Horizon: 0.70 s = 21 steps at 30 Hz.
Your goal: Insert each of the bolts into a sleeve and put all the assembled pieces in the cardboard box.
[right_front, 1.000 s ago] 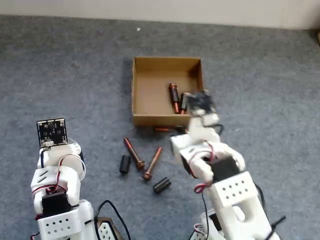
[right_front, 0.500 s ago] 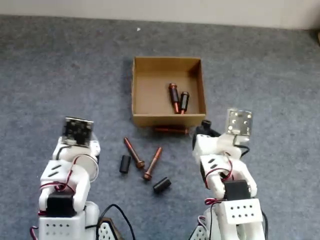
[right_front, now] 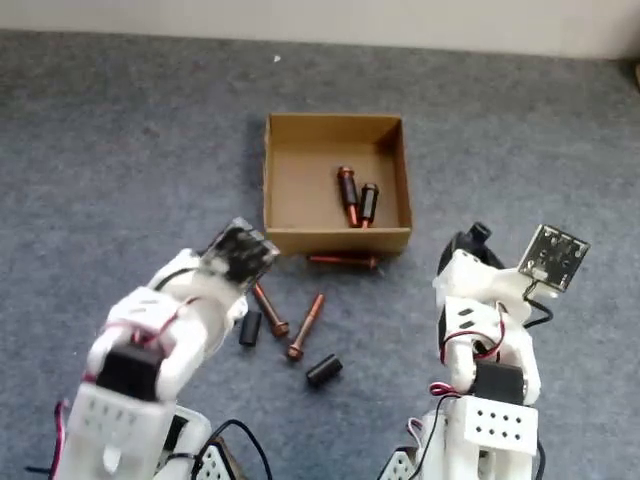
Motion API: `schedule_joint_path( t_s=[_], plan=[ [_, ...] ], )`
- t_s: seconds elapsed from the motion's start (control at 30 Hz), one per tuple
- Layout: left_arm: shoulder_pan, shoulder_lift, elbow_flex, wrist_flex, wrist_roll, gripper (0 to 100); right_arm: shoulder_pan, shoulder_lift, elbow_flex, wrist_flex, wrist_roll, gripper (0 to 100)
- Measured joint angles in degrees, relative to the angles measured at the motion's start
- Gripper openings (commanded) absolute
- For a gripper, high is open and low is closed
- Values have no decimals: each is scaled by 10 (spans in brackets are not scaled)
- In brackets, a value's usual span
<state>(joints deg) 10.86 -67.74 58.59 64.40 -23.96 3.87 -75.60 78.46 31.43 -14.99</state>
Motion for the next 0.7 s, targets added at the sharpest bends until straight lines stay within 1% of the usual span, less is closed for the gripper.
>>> schedule_joint_path(
  t_s=[0.07,0.13,0.2,0.37,0.43,0.57,0.7],
  plan=[
    [-1,73,-33,0,-46,64,0,0,0,0,0,5],
    [-1,142,-58,0,-100,133,0,0,0,0,0,5],
    [-1,200,-72,0,-156,175,2,0,0,0,0,5],
    [-9,280,-91,23,-332,177,2,0,0,0,0,5],
    [-9,299,-101,33,-387,178,2,0,0,0,0,5],
    [-8,338,-121,34,-428,178,2,0,0,0,0,5],
    [0,389,-127,34,-441,178,2,0,0,0,0,5]
  ],
)
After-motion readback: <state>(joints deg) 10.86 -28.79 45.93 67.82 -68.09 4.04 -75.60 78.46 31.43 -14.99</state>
